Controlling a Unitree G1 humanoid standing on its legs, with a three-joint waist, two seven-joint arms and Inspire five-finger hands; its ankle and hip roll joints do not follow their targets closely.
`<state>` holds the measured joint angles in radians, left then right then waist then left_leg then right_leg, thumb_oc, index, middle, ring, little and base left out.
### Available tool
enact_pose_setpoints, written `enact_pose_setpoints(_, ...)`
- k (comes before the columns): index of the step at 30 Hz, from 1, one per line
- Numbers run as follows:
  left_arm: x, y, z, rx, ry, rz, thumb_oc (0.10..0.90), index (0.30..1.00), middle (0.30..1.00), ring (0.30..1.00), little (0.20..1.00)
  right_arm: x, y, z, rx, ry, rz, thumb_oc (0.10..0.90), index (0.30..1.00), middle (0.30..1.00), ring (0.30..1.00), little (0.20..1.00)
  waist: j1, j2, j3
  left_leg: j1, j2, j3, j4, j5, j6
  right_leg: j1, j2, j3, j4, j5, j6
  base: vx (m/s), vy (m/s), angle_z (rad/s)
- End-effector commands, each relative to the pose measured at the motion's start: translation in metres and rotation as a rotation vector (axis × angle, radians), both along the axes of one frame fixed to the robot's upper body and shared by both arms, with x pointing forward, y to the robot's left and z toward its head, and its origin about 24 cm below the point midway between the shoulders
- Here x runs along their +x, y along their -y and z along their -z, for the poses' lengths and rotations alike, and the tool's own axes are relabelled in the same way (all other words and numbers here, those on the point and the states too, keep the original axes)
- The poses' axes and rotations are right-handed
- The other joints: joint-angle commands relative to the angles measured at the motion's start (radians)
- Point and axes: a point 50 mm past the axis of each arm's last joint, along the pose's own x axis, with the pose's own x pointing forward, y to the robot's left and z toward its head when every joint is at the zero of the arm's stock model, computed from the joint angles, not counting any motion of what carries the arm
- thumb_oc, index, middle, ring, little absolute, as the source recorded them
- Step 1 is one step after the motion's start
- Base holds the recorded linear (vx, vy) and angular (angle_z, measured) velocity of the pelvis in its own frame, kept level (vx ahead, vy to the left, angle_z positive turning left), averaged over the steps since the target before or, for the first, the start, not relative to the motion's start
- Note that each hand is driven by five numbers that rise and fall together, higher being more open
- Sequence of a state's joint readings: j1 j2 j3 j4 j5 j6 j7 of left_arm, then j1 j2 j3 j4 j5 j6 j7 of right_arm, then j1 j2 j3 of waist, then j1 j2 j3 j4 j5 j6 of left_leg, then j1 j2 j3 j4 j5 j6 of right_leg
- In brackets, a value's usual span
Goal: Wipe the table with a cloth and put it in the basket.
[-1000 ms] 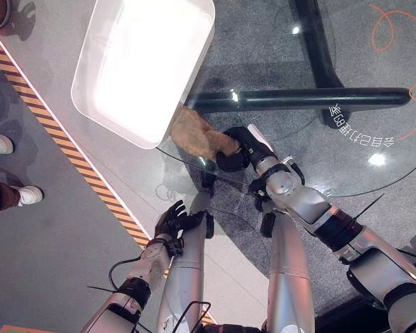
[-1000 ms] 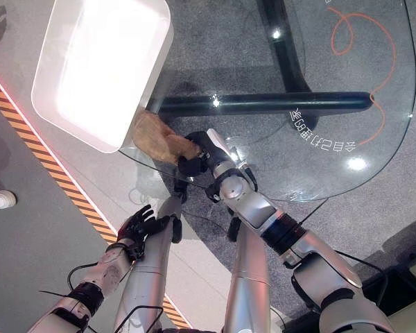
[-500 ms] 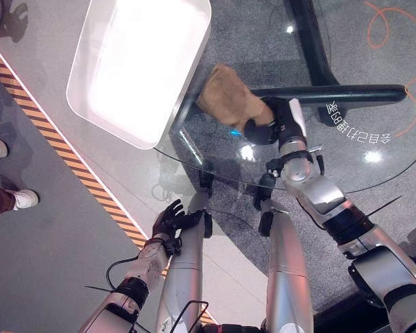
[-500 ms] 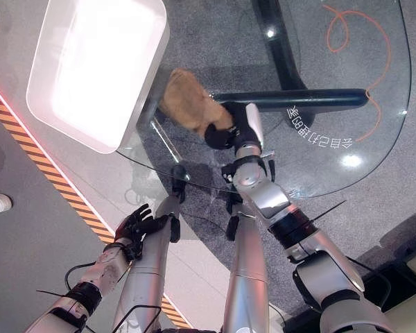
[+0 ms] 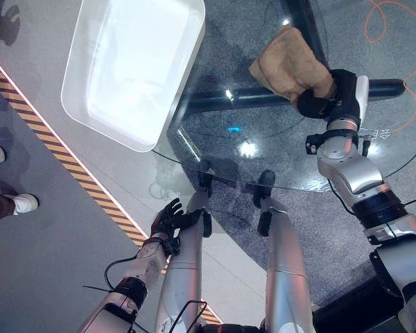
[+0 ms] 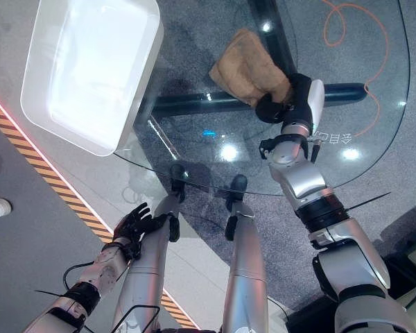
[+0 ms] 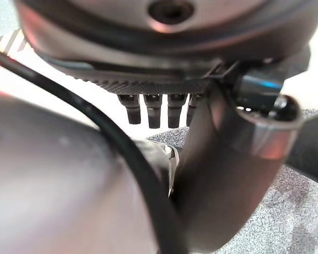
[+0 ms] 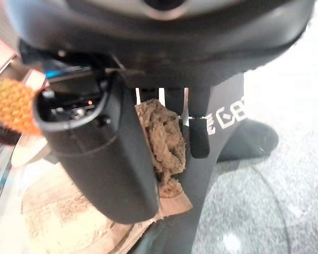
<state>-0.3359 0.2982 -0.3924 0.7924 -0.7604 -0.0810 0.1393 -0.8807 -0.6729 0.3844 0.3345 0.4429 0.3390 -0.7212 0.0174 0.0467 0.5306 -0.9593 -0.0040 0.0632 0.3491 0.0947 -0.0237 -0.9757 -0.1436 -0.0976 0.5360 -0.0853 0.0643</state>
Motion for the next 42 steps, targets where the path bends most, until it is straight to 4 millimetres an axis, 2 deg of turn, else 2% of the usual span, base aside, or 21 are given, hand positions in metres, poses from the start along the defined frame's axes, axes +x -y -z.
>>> enact_pose_setpoints(1,-0.069,-0.003,0.052,-0.01,-0.218,-0.023,0.8,0.9,0.9,0.9,0.9,-0.025,0.074,-0.006,0.046,0.096,0.341,0.1,0.3,0.3,0.3,0.2,-0.018,0.019,-0.011,0.009,-0.03,0.04,0.14,-0.206,0.013,-0.026,0.06,-0.025,-0.118,0.117,0.015,0.0,-0.011,-0.06)
enact_pose_setpoints(9,-0.07,-0.005,0.051,-0.007,-0.212,-0.035,0.8,0.9,0.9,0.9,0.9,-0.042,0.105,0.008,0.22,0.192,0.501,0.1,0.3,0.3,0.3,0.2,-0.03,0.019,-0.011,0.008,-0.032,0.041,0.134,-0.208,0.015,-0.022,0.066,-0.018,-0.133,0.124,0.018,-0.01,-0.015,-0.05)
enact_pose_setpoints(10,-0.063,-0.005,0.046,-0.008,-0.188,-0.037,0.8,0.9,0.9,0.9,0.9,-0.045,0.109,0.003,0.255,0.238,0.518,0.1,0.3,0.3,0.3,0.2,-0.036,0.017,-0.011,-0.028,-0.038,0.049,0.123,-0.174,0.021,-0.054,0.061,-0.021,-0.152,0.157,0.011,-0.01,-0.006,-0.04)
enact_pose_setpoints(11,-0.07,-0.006,0.05,-0.007,-0.208,-0.037,0.8,0.9,0.9,0.9,0.9,-0.047,0.111,0.01,0.269,0.234,0.529,0.1,0.3,0.3,0.3,0.2,-0.032,0.021,-0.011,0.008,-0.035,0.04,0.131,-0.209,0.016,-0.022,0.069,-0.015,-0.138,0.125,0.019,-0.02,-0.007,-0.04)
enact_pose_setpoints(13,-0.062,-0.006,0.045,-0.007,-0.184,-0.039,0.8,0.9,0.9,0.9,0.9,-0.048,0.112,0.004,0.306,0.291,0.532,0.1,0.3,0.3,0.3,0.2,-0.037,0.019,-0.011,-0.029,-0.04,0.048,0.12,-0.173,0.022,-0.052,0.063,-0.019,-0.157,0.159,0.012,-0.01,-0.009,-0.04)
enact_pose_setpoints(14,-0.068,-0.006,0.049,-0.006,-0.203,-0.039,0.8,0.9,0.9,0.9,0.9,-0.048,0.112,0.01,0.303,0.277,0.535,0.1,0.3,0.3,0.3,0.2,-0.033,0.021,-0.011,0.003,-0.037,0.04,0.128,-0.205,0.017,-0.024,0.069,-0.014,-0.143,0.128,0.02,-0.06,-0.013,-0.05)
enact_pose_setpoints(15,-0.061,-0.006,0.044,-0.007,-0.183,-0.038,0.8,0.9,0.9,0.9,0.9,-0.048,0.112,0.002,0.315,0.315,0.527,0.1,0.3,0.3,0.3,0.2,-0.038,0.019,-0.011,-0.026,-0.043,0.047,0.116,-0.172,0.022,-0.049,0.064,-0.019,-0.161,0.161,0.013,-0.01,-0.007,-0.05)
enact_pose_setpoints(16,-0.06,-0.005,0.044,-0.008,-0.183,-0.035,0.8,0.9,0.9,0.9,0.9,-0.049,0.11,0.0,0.324,0.332,0.519,0.1,0.3,0.3,0.3,0.2,-0.038,0.019,-0.011,-0.024,-0.044,0.047,0.115,-0.171,0.023,-0.049,0.064,-0.019,-0.161,0.161,0.013,-0.01,-0.006,-0.04)
enact_pose_setpoints(17,-0.066,-0.005,0.048,-0.008,-0.202,-0.034,0.8,0.9,0.9,0.9,0.9,-0.049,0.109,0.005,0.321,0.317,0.52,0.1,0.3,0.3,0.3,0.2,-0.034,0.022,-0.011,0.008,-0.04,0.039,0.123,-0.203,0.018,-0.02,0.07,-0.014,-0.147,0.131,0.021,-0.01,-0.003,-0.03)
enact_pose_setpoints(18,-0.06,-0.004,0.044,-0.011,-0.183,-0.031,0.8,0.9,0.9,0.9,0.9,-0.048,0.107,-0.003,0.332,0.351,0.505,0.1,0.3,0.3,0.3,0.2,-0.038,0.02,-0.011,-0.021,-0.045,0.048,0.111,-0.169,0.023,-0.046,0.066,-0.019,-0.165,0.161,0.012,0.04,0.005,-0.03)
enact_pose_setpoints(19,-0.067,-0.004,0.048,-0.012,-0.202,-0.031,0.8,0.9,0.9,0.9,0.9,-0.048,0.106,0.002,0.328,0.337,0.504,0.1,0.3,0.3,0.3,0.2,-0.034,0.023,-0.011,0.012,-0.042,0.039,0.118,-0.201,0.018,-0.017,0.072,-0.014,-0.152,0.13,0.02,0.0,0.0,0.0)
enact_pose_setpoints(21,-0.059,-0.002,0.044,-0.016,-0.183,-0.027,0.8,0.9,0.9,0.9,0.9,-0.046,0.1,-0.008,0.33,0.37,0.478,0.1,0.3,0.3,0.3,0.2,-0.035,0.021,-0.011,-0.021,-0.045,0.046,0.111,-0.168,0.022,-0.044,0.066,-0.019,-0.165,0.158,0.011,-0.03,-0.002,-0.01)
enact_pose_setpoints(24,-0.059,-0.001,0.044,-0.016,-0.183,-0.026,0.8,0.9,0.9,0.9,0.9,-0.044,0.096,-0.01,0.301,0.363,0.449,0.1,0.3,0.3,0.3,0.2,-0.034,0.02,-0.011,-0.021,-0.045,0.045,0.11,-0.167,0.021,-0.043,0.065,-0.02,-0.166,0.158,0.011,-0.02,-0.002,-0.01)
enact_pose_setpoints(25,-0.058,0.001,0.043,-0.019,-0.18,-0.026,0.8,0.9,0.9,0.9,0.9,-0.04,0.084,-0.019,0.235,0.352,0.407,0.1,0.3,0.3,0.3,0.2,-0.032,0.02,-0.011,-0.02,-0.046,0.045,0.105,-0.164,0.021,-0.043,0.065,-0.021,-0.17,0.157,0.01,0.0,0.0,0.0)
enact_pose_setpoints(31,-0.065,0.0,0.048,-0.021,-0.203,-0.028,0.8,0.9,0.9,0.9,0.9,-0.037,0.07,-0.021,0.199,0.338,0.344,0.1,0.3,0.3,0.3,0.2,-0.024,0.022,-0.011,0.02,-0.042,0.037,0.107,-0.194,0.014,-0.007,0.07,-0.018,-0.154,0.121,0.018,0.02,0.01,0.0)
enact_pose_setpoints(32,-0.058,0.0,0.044,-0.021,-0.185,-0.028,0.8,0.9,0.9,0.9,0.9,-0.035,0.065,-0.029,0.186,0.355,0.314,0.1,0.3,0.3,0.3,0.2,-0.026,0.019,-0.011,-0.012,-0.047,0.045,0.098,-0.161,0.02,-0.036,0.064,-0.025,-0.168,0.152,0.011,-0.06,0.01,0.02)
enact_pose_setpoints(35,-0.058,0.001,0.044,-0.02,-0.189,-0.03,0.8,0.9,0.9,0.9,0.9,-0.032,0.056,-0.033,0.144,0.343,0.268,0.1,0.3,0.3,0.3,0.2,-0.023,0.018,-0.011,-0.009,-0.049,0.044,0.095,-0.16,0.02,-0.034,0.064,-0.027,-0.169,0.151,0.011,0.0,0.012,0.02)
enact_pose_setpoints(37,-0.065,0.001,0.049,-0.02,-0.21,-0.028,0.8,0.9,0.9,0.9,0.9,-0.029,0.05,-0.028,0.107,0.299,0.226,0.1,0.3,0.3,0.3,0.2,-0.017,0.021,-0.011,0.024,-0.046,0.035,0.103,-0.192,0.014,-0.004,0.068,-0.023,-0.154,0.118,0.018,0.02,0.013,0.03)
enact_pose_setpoints(38,-0.059,0.001,0.045,-0.02,-0.19,-0.028,0.8,0.9,0.9,0.9,0.9,-0.028,0.043,-0.034,0.074,0.3,0.182,0.1,0.3,0.3,0.3,0.2,-0.02,0.018,-0.011,-0.011,-0.05,0.042,0.097,-0.159,0.019,-0.035,0.062,-0.03,-0.165,0.149,0.01,-0.05,0.007,0.03)
enact_pose_setpoints(41,-0.059,0.001,0.045,-0.026,-0.186,-0.029,0.8,0.9,0.9,0.9,0.9,-0.024,0.027,-0.031,0.0,0.247,0.091,0.1,0.3,0.3,0.3,0.2,-0.018,0.018,-0.011,-0.014,-0.05,0.044,0.099,-0.158,0.019,-0.04,0.061,-0.031,-0.16,0.147,0.009,0.0,0.023,0.03)
enact_pose_setpoints(42,-0.065,0.002,0.049,-0.027,-0.205,-0.027,0.8,0.9,0.9,0.9,0.9,-0.022,0.02,-0.019,-0.019,0.191,0.053,0.1,0.3,0.3,0.3,0.2,-0.012,0.021,-0.011,0.022,-0.046,0.037,0.107,-0.193,0.014,-0.009,0.066,-0.027,-0.145,0.113,0.017,0.05,0.025,0.05)
